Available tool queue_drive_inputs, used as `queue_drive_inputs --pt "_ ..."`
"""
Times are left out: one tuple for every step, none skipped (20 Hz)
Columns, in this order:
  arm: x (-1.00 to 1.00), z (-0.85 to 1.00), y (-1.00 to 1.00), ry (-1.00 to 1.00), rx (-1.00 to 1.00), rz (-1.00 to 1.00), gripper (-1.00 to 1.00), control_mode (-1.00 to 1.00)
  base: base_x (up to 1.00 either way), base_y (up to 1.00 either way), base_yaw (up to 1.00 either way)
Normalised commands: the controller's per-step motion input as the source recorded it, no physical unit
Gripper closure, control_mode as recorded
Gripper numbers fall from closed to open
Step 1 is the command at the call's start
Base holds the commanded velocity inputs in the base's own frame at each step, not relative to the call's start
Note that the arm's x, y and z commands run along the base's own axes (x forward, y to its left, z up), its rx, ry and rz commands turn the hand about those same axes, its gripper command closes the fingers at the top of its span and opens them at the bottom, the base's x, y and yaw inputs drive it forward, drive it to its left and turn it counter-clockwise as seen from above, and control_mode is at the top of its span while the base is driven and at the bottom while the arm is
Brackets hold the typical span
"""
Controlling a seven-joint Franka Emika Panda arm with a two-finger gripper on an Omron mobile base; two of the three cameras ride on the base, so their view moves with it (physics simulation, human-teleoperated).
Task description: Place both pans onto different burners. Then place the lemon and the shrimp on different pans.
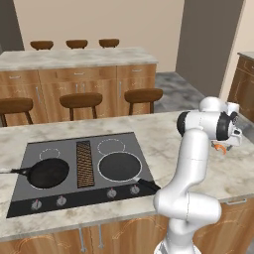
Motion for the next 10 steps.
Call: queue_drive_inputs --pt "0.0 -0.46 0.0 0.0 0.0 0.0 1.0 -1.0 0.0 0.0 0.0" --pt "0.0 -0.53 0.0 0.0 0.0 0.0 1.0 -1.0 0.0 0.0 0.0" --pt "0.0 -0.57 0.0 0.0 0.0 0.0 1.0 -1.0 0.0 0.0 0.0" --pt "0.0 -0.63 0.0 0.0 0.0 0.0 1.0 -1.0 0.0 0.0 0.0" --pt "0.0 -0.71 0.0 0.0 0.0 0.0 1.0 -1.0 0.0 0.0 0.0" --pt "0.0 -0.82 0.0 0.0 0.0 0.0 1.0 -1.0 0.0 0.0 0.0" --pt "0.0 -0.99 0.01 0.0 0.0 0.0 1.0 -1.0 0.0 0.0 0.0" --pt "0.0 -1.0 0.0 0.0 0.0 0.0 1.0 -1.0 0.0 0.0 0.0" --pt "0.0 -0.76 0.0 0.0 0.0 0.0 1.0 -1.0 0.0 0.0 0.0" --pt "0.0 -0.46 0.0 0.0 0.0 0.0 1.0 -1.0 0.0 0.0 0.0"
